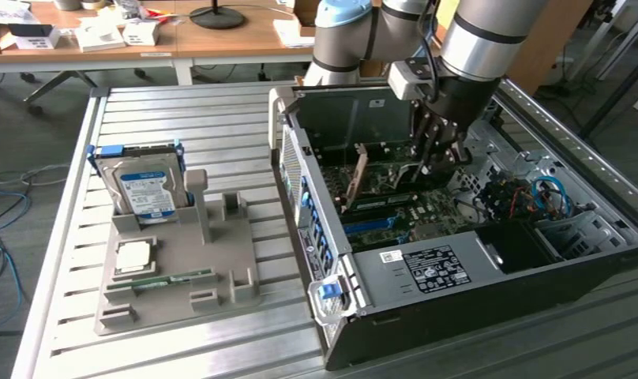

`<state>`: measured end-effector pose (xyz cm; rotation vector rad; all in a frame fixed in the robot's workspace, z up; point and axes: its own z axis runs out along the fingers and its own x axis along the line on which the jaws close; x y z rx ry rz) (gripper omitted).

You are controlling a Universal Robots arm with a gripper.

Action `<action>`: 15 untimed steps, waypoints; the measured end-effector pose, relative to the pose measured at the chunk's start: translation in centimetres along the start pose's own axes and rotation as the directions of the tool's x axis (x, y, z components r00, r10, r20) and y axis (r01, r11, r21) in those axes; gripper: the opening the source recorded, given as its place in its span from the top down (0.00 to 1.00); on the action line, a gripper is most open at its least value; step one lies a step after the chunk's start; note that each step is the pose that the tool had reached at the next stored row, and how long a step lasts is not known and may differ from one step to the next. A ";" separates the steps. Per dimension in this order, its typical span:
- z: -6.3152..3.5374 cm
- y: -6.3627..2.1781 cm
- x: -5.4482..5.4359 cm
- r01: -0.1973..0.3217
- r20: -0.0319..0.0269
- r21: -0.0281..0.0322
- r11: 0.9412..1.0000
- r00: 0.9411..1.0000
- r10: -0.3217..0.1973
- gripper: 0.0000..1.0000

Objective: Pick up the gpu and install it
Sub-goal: 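Insert the gpu into the slot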

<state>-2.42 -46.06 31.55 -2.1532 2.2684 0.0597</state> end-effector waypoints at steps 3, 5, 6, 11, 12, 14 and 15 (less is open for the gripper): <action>0.11 0.09 0.0 0.001 0.000 0.000 1.000 1.000 -0.001 0.74; 0.17 0.15 0.0 0.002 0.000 0.000 1.000 1.000 -0.002 0.74; 0.19 0.17 0.0 0.003 0.000 0.000 1.000 1.000 -0.003 0.74; 0.38 0.18 0.0 0.004 0.000 0.000 1.000 1.000 -0.004 0.74; 0.46 0.18 0.0 0.004 0.000 0.000 1.000 1.000 -0.004 0.74; 0.65 0.17 0.0 0.005 0.000 0.000 1.000 1.000 -0.005 0.74; 0.73 0.17 0.0 0.005 0.000 0.000 1.000 1.000 -0.005 0.74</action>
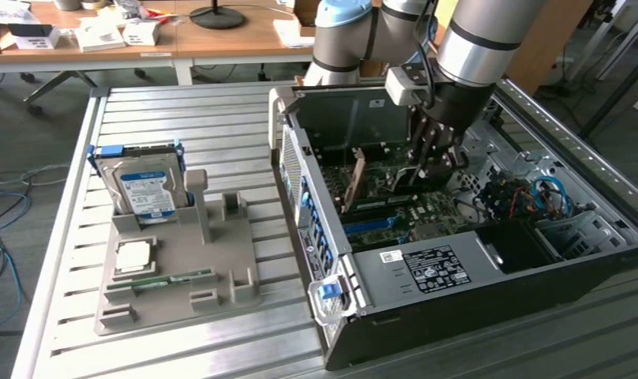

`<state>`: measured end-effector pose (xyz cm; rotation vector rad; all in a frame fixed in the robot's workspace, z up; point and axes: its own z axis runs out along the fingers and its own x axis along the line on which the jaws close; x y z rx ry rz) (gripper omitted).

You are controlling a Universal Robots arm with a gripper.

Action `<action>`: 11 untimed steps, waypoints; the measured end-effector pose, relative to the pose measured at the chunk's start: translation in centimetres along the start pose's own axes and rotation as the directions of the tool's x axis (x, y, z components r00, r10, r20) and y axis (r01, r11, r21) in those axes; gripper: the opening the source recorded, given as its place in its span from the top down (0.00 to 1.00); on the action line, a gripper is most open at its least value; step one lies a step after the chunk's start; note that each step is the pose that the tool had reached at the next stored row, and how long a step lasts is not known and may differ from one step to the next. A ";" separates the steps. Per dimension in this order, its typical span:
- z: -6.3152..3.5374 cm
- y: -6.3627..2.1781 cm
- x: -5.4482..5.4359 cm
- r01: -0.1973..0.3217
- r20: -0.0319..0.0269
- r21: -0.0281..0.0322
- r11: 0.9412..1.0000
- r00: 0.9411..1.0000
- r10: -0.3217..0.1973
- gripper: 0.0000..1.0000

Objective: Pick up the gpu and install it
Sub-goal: 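Insert the gpu into the slot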

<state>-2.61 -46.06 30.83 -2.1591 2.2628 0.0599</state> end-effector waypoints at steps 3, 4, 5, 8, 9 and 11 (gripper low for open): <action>0.17 0.01 0.0 0.001 0.000 0.000 1.000 1.000 -0.001 0.74; 0.19 0.06 0.0 0.002 0.000 0.000 1.000 1.000 -0.002 0.74; 0.21 0.13 0.0 0.003 0.000 0.000 1.000 1.000 -0.003 0.74; 0.25 0.31 0.0 0.005 0.000 0.000 1.000 1.000 -0.005 0.74; 0.25 0.31 0.0 0.005 0.000 0.000 1.000 1.000 -0.005 0.74; 0.26 0.32 0.0 0.005 0.000 0.000 1.000 1.000 -0.005 0.74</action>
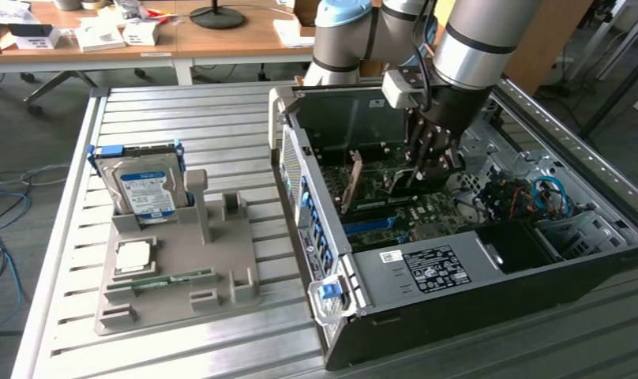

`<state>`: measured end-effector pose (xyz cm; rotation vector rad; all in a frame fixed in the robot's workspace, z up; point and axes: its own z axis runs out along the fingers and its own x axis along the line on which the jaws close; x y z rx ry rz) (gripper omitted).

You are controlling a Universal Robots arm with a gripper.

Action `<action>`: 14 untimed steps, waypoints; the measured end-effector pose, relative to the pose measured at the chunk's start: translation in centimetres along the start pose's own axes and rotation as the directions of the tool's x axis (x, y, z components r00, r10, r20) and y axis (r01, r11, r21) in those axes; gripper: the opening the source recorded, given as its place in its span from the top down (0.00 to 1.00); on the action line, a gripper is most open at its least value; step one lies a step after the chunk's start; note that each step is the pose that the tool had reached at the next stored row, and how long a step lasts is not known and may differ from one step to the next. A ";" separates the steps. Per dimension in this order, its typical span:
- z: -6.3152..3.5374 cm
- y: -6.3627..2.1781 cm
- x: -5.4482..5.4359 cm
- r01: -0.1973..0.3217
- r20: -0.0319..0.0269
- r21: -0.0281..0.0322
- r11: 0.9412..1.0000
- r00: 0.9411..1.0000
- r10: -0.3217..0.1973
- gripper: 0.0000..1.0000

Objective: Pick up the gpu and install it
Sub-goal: 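Insert the gpu into the slot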

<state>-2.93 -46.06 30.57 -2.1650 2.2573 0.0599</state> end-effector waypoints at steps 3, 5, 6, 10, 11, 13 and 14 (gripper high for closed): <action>0.00 0.00 0.0 0.000 0.000 0.000 1.000 1.000 0.000 0.74; 0.00 0.00 0.0 0.000 0.000 0.000 1.000 1.000 0.000 0.74; 0.01 0.00 0.0 0.000 0.000 0.000 1.000 1.000 0.000 0.74; 0.22 0.06 0.0 0.000 0.000 0.000 1.000 1.000 0.000 0.74; 0.32 0.07 0.0 0.000 0.000 0.000 1.000 1.000 0.000 0.74; 0.50 0.08 0.0 0.000 0.000 0.000 1.000 1.000 0.000 0.74; 0.58 0.08 0.0 0.000 0.000 0.000 1.000 1.000 0.000 0.74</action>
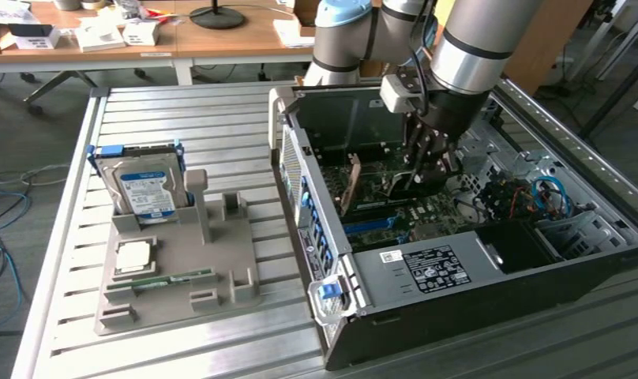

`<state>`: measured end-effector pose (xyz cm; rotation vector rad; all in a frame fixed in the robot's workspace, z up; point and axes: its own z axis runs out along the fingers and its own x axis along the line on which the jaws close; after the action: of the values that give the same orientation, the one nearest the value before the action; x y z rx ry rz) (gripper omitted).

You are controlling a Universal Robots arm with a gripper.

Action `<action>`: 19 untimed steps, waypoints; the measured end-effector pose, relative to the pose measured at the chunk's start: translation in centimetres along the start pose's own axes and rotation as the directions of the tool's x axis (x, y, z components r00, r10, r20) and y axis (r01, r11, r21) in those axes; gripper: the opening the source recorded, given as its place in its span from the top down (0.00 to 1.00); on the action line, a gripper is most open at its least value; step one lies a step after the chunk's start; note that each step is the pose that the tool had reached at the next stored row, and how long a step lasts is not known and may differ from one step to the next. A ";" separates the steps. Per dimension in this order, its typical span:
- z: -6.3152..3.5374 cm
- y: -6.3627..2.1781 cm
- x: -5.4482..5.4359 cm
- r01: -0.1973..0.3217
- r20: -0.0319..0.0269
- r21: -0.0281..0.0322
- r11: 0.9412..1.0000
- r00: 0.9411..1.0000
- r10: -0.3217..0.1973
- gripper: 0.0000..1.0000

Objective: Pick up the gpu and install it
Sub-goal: 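Insert the gpu into the slot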

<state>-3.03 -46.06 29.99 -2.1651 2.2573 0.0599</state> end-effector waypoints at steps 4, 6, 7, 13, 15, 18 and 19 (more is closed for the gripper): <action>0.06 0.02 0.0 0.000 0.000 0.000 1.000 1.000 0.000 0.74; 0.09 0.25 0.0 0.000 0.000 0.000 1.000 1.000 0.000 0.74; 0.10 0.37 0.0 0.000 0.000 0.000 1.000 1.000 0.000 0.74; 0.30 0.47 0.2 0.000 0.000 0.000 1.000 1.000 0.000 0.74; 0.39 0.46 0.3 0.000 0.000 0.000 1.000 1.000 0.000 0.74; 0.39 0.80 0.6 0.001 0.000 0.001 1.000 1.000 -0.001 0.74; 0.39 0.80 0.6 0.001 0.000 0.001 1.000 1.000 -0.001 0.74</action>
<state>-3.86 -46.63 29.60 -2.1656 2.2556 0.0586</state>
